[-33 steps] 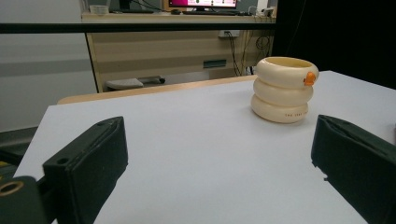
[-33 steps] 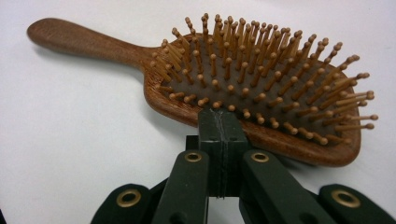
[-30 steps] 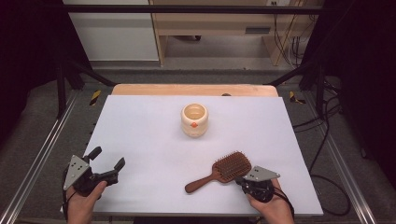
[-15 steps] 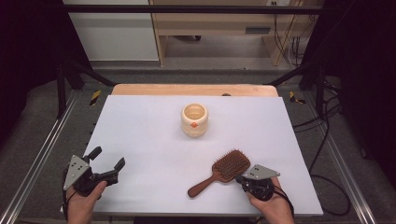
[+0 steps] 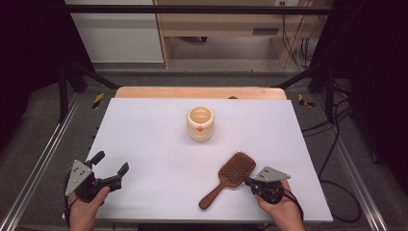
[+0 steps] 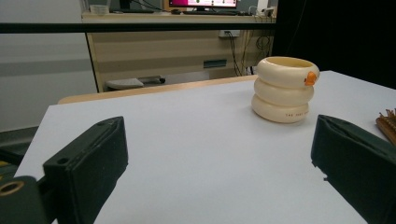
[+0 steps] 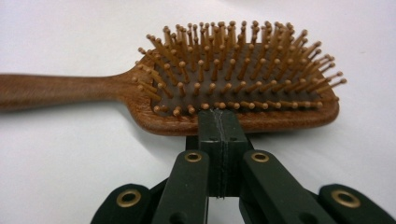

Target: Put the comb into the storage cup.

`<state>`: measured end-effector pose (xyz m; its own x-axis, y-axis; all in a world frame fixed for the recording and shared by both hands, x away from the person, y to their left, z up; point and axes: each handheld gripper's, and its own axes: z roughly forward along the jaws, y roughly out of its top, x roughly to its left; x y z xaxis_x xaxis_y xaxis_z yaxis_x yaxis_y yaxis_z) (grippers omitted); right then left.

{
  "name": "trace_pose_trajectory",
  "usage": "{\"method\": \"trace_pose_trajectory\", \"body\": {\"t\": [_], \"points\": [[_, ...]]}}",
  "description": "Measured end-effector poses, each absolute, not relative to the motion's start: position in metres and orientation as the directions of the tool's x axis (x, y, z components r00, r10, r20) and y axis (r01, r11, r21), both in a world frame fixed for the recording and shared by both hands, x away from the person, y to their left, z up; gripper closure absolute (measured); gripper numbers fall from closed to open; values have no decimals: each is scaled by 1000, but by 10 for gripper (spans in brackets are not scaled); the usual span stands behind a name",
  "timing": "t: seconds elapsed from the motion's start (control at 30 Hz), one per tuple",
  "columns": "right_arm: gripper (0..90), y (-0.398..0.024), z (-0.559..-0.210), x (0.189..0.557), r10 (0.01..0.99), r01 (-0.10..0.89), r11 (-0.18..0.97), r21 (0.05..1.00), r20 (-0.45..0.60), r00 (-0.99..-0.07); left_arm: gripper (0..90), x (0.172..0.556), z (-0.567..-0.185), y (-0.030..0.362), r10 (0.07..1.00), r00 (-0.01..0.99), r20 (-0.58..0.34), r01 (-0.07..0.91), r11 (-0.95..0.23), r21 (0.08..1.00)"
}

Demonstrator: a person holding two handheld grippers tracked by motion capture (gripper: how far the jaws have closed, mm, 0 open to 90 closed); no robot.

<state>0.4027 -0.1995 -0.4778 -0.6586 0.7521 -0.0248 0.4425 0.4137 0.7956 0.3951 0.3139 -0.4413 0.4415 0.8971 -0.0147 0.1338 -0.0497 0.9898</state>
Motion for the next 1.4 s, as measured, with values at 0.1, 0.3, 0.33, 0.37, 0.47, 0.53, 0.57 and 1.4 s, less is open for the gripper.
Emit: {"method": "trace_pose_trajectory", "body": {"t": [0.1, 0.3, 0.33, 0.37, 0.47, 0.53, 0.57, 1.4], "points": [[900, -200, -478, 405, 756, 445, 411, 795, -25, -654, 40, 395, -441, 314, 897, 442, -14, 134, -50, 990], [900, -201, -478, 409, 764, 450, 404, 796, -23, -645, 39, 395, -441, 314, 897, 442, -15, 134, -50, 990], [900, -202, -478, 410, 764, 451, 406, 795, -25, -644, 40, 395, -441, 314, 896, 443, -14, 134, -50, 990], [900, -202, -478, 412, 766, 452, 405, 795, -25, -643, 39, 395, -441, 314, 896, 443, -15, 135, -50, 990], [900, -202, -479, 415, 769, 454, 403, 794, -25, -639, 40, 395, -441, 314, 896, 443, -15, 136, -51, 989], [900, -202, -479, 417, 771, 459, 406, 790, -26, -637, 39, 395, -441, 314, 896, 443, -15, 135, -51, 989], [900, -201, -479, 418, 773, 461, 404, 790, -26, -634, 40, 396, -441, 314, 896, 443, -15, 136, -50, 989], [900, -196, -476, 455, 776, 479, 419, 771, -30, -630, 39, 396, -442, 314, 896, 444, -15, 139, -52, 989]]}}
